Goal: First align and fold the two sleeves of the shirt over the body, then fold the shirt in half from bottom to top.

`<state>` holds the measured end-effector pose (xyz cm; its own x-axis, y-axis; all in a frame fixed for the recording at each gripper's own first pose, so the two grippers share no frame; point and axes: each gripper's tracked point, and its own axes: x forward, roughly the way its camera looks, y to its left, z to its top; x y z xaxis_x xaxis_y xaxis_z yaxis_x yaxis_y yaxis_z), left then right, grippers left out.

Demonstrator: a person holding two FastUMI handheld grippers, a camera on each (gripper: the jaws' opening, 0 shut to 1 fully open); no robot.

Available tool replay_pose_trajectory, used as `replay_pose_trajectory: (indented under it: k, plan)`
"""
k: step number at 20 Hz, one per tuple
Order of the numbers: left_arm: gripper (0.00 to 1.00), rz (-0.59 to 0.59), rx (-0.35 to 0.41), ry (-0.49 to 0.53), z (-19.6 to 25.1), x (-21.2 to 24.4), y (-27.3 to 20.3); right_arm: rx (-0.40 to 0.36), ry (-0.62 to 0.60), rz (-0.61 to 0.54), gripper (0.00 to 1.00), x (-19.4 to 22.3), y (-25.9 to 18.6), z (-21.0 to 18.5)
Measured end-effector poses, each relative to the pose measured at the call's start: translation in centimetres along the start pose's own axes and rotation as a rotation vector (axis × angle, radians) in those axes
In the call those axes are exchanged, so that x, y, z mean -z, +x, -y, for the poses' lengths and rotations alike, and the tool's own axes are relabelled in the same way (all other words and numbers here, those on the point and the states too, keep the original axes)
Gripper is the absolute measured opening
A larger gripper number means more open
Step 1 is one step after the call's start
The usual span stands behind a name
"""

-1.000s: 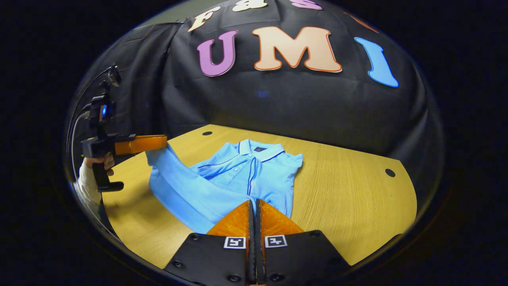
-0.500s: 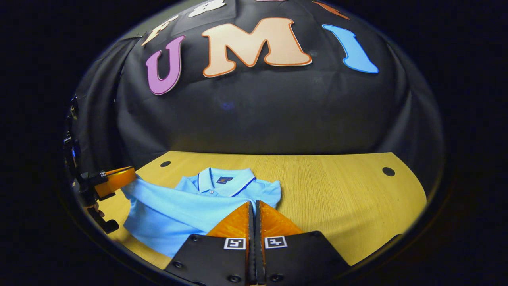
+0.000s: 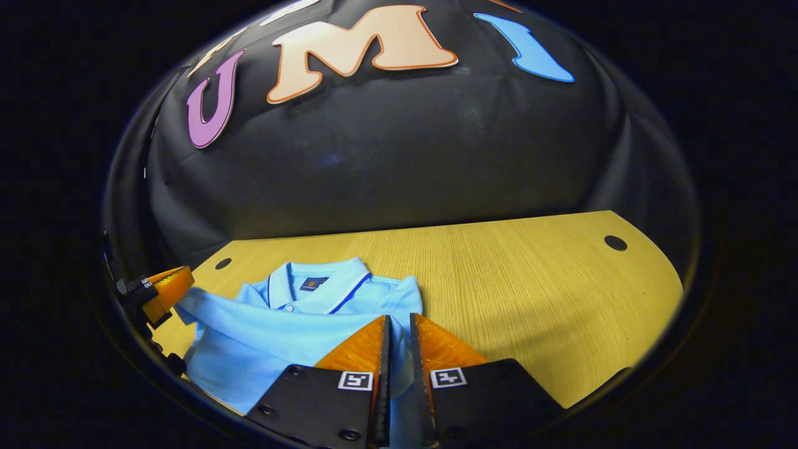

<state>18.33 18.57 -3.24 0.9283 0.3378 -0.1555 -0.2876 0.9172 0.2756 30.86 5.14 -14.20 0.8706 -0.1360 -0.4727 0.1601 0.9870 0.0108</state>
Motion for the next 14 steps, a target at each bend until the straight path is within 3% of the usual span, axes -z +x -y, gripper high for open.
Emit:
replay_pose_trajectory:
  k: [1, 2, 3, 4, 5, 9, 14]
  plan:
    - [0.24, 0.001, -0.012, -0.006, -0.5, 0.0, -0.3, -0.017, -0.001, 0.004, 0.21, -0.2, -0.6, -0.3]
    - [0.55, -0.004, -0.010, -0.017, -0.5, 0.1, -0.6, -0.036, -0.001, 0.012, 0.32, -0.4, -1.2, -0.6]
    - [0.87, -0.002, -0.027, -0.032, -1.0, 0.0, -1.2, -0.046, -0.002, 0.023, 0.57, -0.4, -1.8, -0.8]
    - [0.90, 0.004, -0.038, -0.052, -1.5, -0.3, -1.9, -0.080, 0.004, 0.038, 0.82, -0.6, -2.8, -1.3]
    - [0.95, 0.026, -0.045, -0.079, -1.7, -0.8, -2.8, -0.102, 0.004, 0.055, 1.00, -0.8, -3.8, -1.7]
    - [0.96, 0.115, -0.047, -0.201, -2.7, -2.7, -7.0, -0.146, -0.046, 0.153, 0.98, -1.5, -8.3, -2.3]
    - [0.96, 0.161, -0.041, -0.198, -3.4, -3.0, -11.4, -0.212, -0.043, 0.229, 0.98, -0.7, -13.4, -2.7]
